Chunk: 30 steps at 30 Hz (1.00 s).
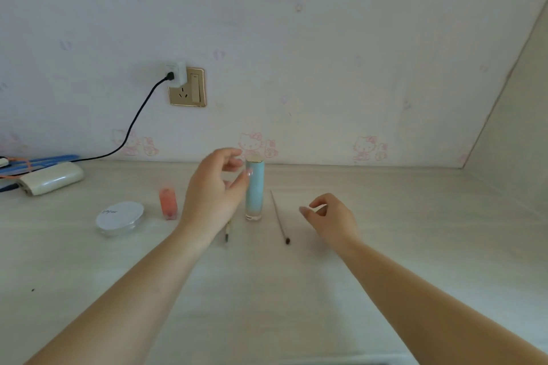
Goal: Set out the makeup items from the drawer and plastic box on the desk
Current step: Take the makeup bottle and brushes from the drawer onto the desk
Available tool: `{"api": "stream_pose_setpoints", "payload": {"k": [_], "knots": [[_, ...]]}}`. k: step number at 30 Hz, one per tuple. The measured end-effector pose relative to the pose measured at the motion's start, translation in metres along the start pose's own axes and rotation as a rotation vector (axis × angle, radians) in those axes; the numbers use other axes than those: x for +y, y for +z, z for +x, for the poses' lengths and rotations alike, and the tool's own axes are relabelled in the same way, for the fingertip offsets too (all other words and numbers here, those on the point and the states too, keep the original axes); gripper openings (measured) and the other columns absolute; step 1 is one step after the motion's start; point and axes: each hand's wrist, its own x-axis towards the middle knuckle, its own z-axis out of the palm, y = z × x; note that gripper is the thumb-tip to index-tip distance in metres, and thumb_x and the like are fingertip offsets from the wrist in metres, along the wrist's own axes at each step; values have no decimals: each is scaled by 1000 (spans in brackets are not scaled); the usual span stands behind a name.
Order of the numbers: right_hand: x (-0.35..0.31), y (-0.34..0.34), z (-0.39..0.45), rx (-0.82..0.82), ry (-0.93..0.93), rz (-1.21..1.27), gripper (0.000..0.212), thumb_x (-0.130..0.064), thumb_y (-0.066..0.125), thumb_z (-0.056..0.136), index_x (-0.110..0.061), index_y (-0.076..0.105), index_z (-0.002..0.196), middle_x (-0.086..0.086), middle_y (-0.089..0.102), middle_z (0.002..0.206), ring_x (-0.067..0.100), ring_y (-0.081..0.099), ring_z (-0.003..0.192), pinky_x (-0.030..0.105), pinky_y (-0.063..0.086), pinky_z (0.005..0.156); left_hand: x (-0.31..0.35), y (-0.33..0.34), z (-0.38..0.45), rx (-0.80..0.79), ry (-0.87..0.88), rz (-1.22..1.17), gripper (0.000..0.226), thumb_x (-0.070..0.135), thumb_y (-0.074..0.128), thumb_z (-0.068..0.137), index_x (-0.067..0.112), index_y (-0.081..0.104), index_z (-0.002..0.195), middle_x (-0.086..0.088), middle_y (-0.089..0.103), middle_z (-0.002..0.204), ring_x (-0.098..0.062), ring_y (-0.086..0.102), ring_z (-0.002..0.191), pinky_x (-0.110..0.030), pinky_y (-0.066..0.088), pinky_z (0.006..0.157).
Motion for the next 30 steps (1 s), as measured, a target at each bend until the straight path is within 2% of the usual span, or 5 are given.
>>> {"api": "stream_pose_setpoints", "payload": {"k": [8,16,18,21,30], "knots": [[39,-81,-88,-156,-151,-97,17,-35,68,82,-39,52,84,-8,59,70,11,56,60,30,46,62,100,27,-75,-312,331,-88,14,12,63,86,26,66,87,20,63,81,1,60,83,-19,48,76],[67,-203,-209,-508,-91,-821,23,-37,60,84,-44,42,71,-24,57,66,-10,51,64,8,35,60,162,81,-200,-856,394,-90,13,22,61,89,22,70,98,13,67,95,-1,60,90,-31,50,86],[84,-227,-231,-578,-5,-908,15,-37,60,83,-43,48,89,-23,57,82,-3,56,78,16,43,72,174,97,-229,-1009,423,-34,17,27,60,90,22,68,104,12,65,101,-3,59,95,-33,48,89],[111,-259,-264,-659,162,-948,38,-34,63,85,-38,51,121,-18,58,110,6,57,100,22,43,89,193,117,-269,-1245,478,86,34,38,55,92,25,60,123,10,59,122,-6,53,113,-28,43,99],[146,-289,-323,-966,403,-947,59,-25,70,81,-33,48,134,-14,52,133,4,48,122,21,36,103,216,136,-342,-1675,463,156,61,49,57,88,27,38,142,6,39,146,-15,42,130,-27,35,106]]}}
